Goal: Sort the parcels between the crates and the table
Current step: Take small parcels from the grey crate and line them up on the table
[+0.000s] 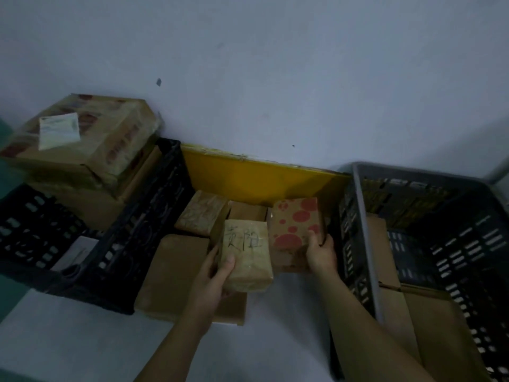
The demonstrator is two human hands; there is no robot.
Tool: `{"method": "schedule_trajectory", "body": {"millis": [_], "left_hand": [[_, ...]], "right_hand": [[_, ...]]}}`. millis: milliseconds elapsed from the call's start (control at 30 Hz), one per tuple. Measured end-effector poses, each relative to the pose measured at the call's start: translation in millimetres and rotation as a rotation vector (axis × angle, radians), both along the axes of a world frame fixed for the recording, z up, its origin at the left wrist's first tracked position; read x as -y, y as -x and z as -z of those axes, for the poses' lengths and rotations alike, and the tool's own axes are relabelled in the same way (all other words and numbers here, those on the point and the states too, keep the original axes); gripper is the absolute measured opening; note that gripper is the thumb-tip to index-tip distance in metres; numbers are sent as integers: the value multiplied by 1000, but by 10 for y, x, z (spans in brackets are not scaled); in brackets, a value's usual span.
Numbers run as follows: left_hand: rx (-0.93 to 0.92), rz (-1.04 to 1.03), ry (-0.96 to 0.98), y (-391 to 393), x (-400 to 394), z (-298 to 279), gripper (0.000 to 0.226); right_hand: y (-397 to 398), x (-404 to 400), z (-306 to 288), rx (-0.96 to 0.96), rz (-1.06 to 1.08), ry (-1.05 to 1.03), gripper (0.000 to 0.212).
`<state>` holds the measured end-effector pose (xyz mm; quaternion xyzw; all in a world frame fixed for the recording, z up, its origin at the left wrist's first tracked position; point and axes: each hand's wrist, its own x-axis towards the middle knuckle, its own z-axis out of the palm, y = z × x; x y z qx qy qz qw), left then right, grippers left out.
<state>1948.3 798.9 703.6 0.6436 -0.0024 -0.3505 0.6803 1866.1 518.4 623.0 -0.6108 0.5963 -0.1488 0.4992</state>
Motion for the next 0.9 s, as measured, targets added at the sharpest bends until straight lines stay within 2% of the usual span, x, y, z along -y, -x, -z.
{"method": "schedule_trajectory", "body": {"millis": [133, 200, 300, 433, 600, 700, 800, 900], "left_hand": [[-34, 26, -21, -4, 149, 114, 67], [-36, 43, -24, -5, 227, 149, 67], [-38, 63, -34, 13, 334, 180, 55], [-16, 125, -51, 15, 454, 240, 56], [-7, 157, -73, 111, 598, 395, 73], [-13, 194, -69, 249, 685, 459, 68], [-15, 209, -60, 348, 742, 553, 66], [-6, 217, -73, 426, 706, 688, 69]], "right_hand": [[-150, 89, 172, -59, -1, -47, 76], [-223, 157, 288, -61, -18, -26, 62], [-308, 278, 378, -103, -76, -43, 44], [-296, 277, 257, -106, -57, -29, 42], [-32, -167, -111, 70, 72, -40, 46], [210, -554, -367, 92, 19, 135, 39], [448, -853, -406, 218, -72, 91, 22], [671, -936, -218, 211, -143, 152, 20]]}}
